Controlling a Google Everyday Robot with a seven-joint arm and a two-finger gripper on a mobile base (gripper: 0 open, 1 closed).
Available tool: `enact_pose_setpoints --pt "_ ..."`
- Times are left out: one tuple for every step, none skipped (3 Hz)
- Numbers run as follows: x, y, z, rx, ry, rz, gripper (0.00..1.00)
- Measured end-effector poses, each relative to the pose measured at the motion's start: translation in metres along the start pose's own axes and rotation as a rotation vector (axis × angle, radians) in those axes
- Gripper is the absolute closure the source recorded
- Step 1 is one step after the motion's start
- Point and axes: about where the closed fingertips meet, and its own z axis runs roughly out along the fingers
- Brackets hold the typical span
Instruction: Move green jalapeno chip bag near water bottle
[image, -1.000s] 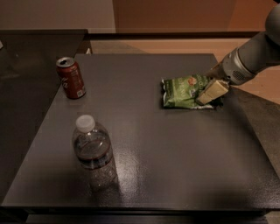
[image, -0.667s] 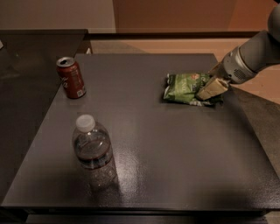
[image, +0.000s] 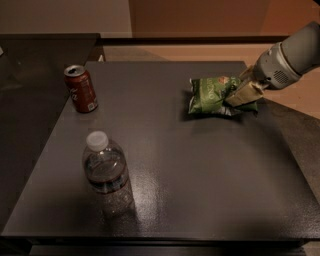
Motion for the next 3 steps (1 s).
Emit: enact_pose_setpoints --pt "-0.018 0.026 -0.014 -0.051 -0.041 -0.033 1.00" --pt "-0.034 0.062 -0.022 -0.115 -0.060 -0.111 1.00" --pt "-0.045 0.098 -0.025 -0.170 -0.073 -0.204 1.00"
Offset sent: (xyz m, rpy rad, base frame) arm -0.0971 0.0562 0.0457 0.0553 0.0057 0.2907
